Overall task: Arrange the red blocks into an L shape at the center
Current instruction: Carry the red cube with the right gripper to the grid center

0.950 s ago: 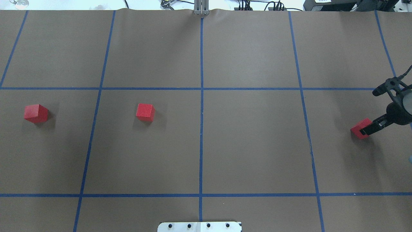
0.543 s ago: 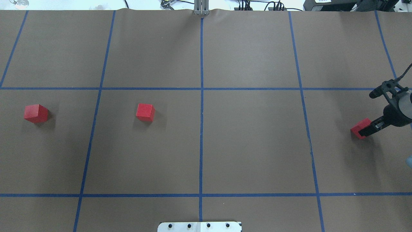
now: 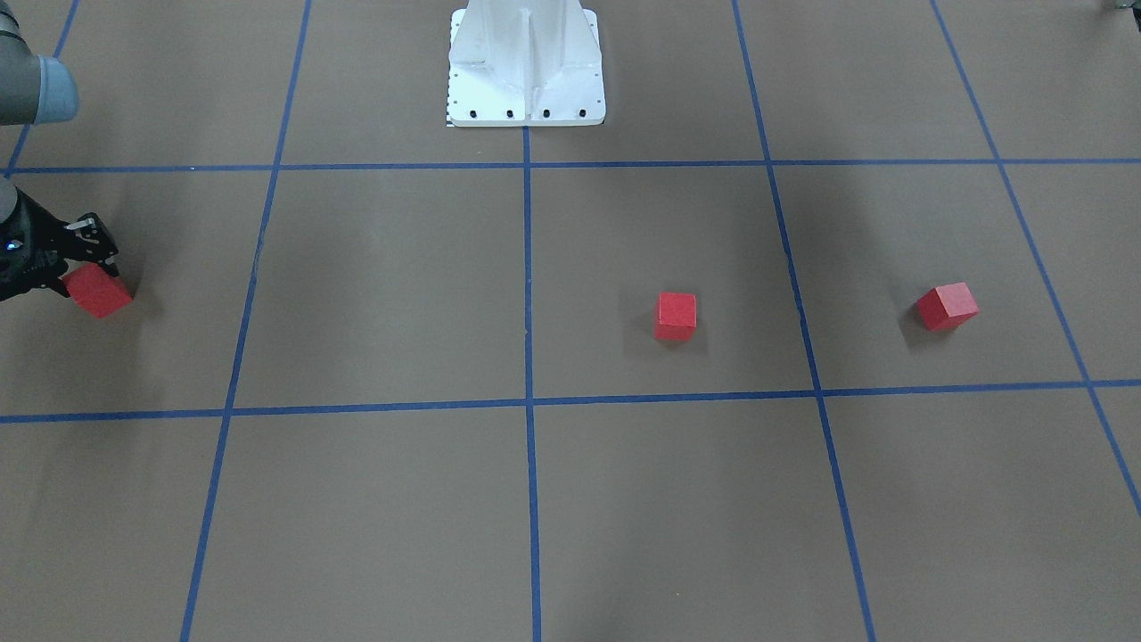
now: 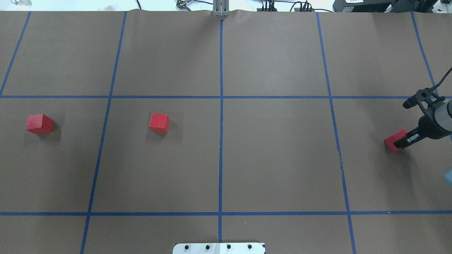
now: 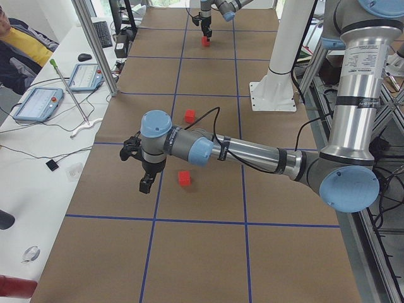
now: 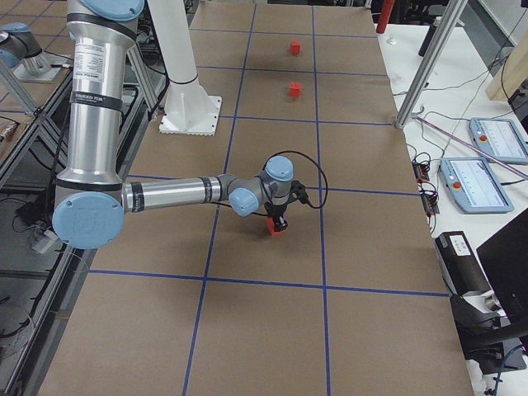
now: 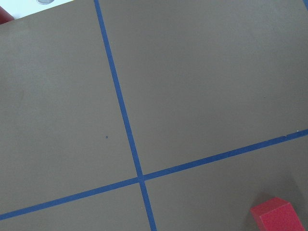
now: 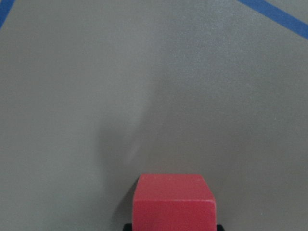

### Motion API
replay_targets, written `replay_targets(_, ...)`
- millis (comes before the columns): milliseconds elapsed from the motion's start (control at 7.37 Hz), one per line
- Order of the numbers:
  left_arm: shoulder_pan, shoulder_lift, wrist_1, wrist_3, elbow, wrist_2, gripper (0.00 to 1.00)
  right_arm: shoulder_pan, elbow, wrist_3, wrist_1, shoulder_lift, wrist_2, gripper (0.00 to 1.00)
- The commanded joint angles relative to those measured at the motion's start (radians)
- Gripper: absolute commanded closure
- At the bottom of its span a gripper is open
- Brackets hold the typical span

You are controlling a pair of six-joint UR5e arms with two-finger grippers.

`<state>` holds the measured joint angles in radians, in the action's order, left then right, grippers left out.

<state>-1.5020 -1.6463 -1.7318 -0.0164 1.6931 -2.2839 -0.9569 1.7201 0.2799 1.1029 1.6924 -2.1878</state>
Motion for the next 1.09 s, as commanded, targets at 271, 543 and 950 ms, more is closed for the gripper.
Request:
replay_targets(271, 0.000, 0.002, 0.000, -0.002, 0.002, 0.000, 0.00, 0.001, 0.119, 0.309, 0.210, -0.247, -0.020, 1.00)
replay_targets(543, -0.001, 0.002, 0.000, -0.002, 0.000, 0.000, 0.00, 0.142, 0.113, 0.608, 0.499, -0.583, 0.017, 1.00)
replay_targets(950, -0.001, 0.013, 0.000, -0.002, 0.002, 0.000, 0.00, 0.350, -0.137, 0.917, 0.560, -0.965, 0.170, 1.00)
